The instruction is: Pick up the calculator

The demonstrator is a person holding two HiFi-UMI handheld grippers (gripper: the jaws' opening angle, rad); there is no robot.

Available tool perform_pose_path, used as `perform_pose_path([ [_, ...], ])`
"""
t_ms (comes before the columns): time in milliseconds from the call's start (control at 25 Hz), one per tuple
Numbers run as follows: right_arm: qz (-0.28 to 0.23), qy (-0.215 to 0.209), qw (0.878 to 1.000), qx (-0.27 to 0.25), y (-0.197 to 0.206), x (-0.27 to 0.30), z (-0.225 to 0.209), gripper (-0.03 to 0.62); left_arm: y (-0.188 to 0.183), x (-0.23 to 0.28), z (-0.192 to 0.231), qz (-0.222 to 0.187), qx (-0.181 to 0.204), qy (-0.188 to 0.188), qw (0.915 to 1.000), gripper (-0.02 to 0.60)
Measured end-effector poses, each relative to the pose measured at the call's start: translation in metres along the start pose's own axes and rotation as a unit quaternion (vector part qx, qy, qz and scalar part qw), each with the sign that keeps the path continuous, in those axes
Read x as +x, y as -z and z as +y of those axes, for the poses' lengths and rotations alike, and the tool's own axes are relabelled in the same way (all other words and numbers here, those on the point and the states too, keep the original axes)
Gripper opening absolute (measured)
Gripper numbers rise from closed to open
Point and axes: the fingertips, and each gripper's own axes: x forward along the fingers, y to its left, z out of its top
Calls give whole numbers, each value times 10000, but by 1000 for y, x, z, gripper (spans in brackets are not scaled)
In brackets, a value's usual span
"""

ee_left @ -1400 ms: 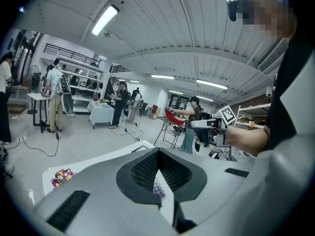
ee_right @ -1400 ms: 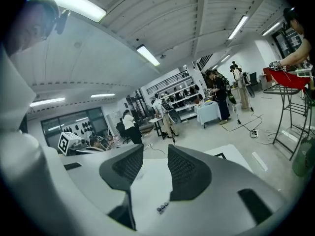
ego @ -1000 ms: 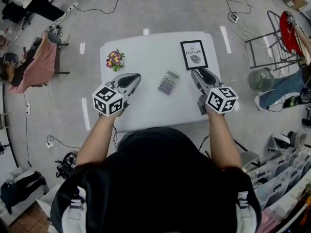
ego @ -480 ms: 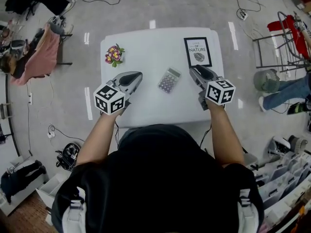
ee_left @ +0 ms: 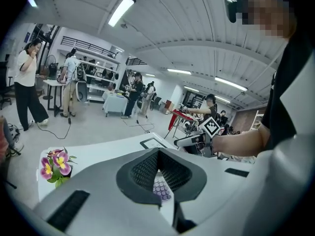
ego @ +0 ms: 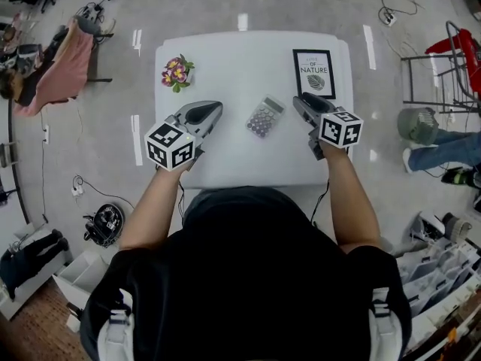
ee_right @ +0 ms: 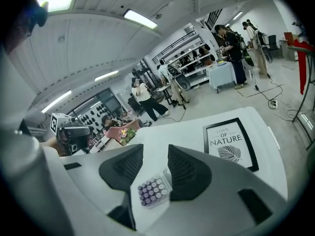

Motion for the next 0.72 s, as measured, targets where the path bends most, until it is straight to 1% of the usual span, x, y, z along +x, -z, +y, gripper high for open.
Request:
perform_pose_path([
  [400, 502, -40, 9982, 334, 41, 38, -38, 169, 19, 5, 14, 120, -252, -147, 9995, 17],
  [720, 942, -145, 9944, 455, 73, 64, -53, 169, 42, 10, 20, 261, -442, -227, 9984, 17],
])
